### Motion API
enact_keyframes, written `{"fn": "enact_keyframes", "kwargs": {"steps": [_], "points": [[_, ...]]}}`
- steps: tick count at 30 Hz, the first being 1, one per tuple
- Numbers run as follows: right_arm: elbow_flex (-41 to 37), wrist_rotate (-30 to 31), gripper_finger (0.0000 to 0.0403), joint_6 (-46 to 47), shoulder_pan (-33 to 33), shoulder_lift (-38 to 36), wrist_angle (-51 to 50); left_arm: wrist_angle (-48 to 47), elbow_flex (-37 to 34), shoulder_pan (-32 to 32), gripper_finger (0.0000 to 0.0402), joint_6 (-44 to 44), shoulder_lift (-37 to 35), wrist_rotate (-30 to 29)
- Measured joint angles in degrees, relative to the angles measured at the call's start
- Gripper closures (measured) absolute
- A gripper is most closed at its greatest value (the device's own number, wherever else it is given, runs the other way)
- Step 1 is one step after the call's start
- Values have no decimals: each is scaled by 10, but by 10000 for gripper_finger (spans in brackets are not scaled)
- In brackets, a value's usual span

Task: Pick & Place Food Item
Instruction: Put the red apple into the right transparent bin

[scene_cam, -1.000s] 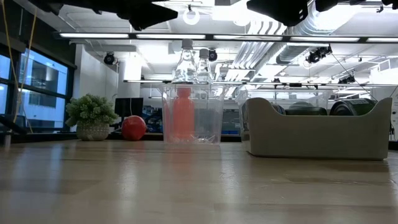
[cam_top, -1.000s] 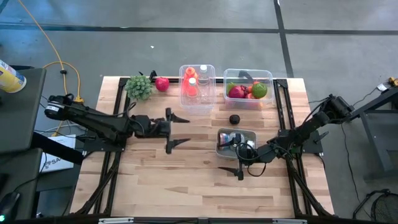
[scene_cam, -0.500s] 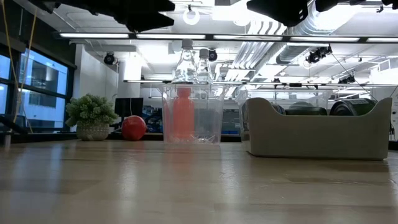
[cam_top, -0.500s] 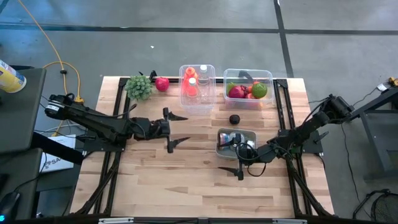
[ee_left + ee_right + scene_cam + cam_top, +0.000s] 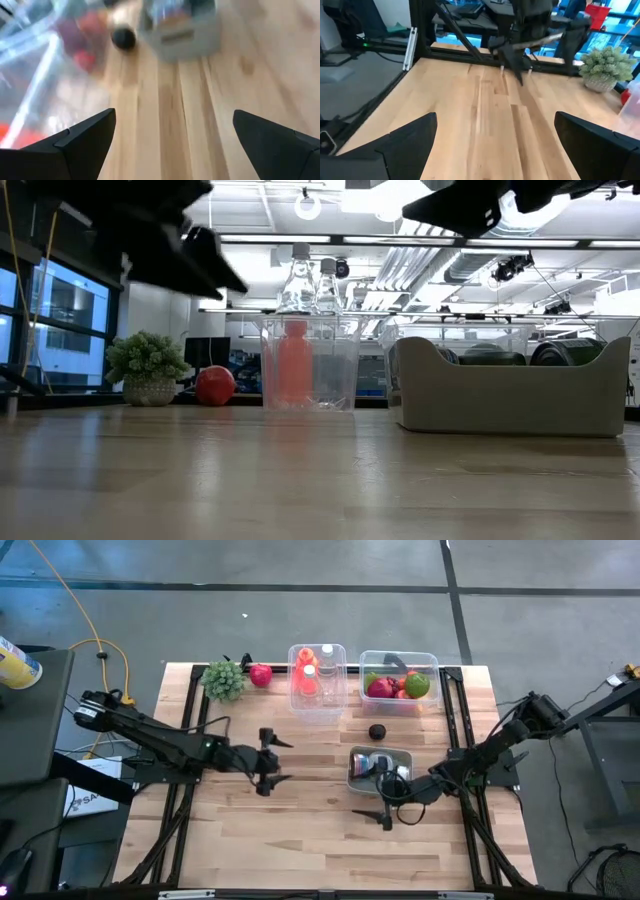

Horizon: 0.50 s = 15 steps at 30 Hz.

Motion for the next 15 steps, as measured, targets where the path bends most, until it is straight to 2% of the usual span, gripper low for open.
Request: {"fn": "enact_keyframes", "kwargs": {"steps": [2,4,8,12,15], "points": [[0,4,10,-21,-3,0,3,-44,0,0,8,-11,-1,-7],[0,11,10,-43,-10,0,4,-100,5,-1,8,-25,-16,-39],[0,29,10,-29,-27,0,4,-300,76,-14,8,-109,-57,-108],[0,28,10,2,-35,0,4,-477,178,10,8,-181,-67,-93],[0,28,10,1,-31,0,9,-512,226,44,8,-203,-67,-66]]}}
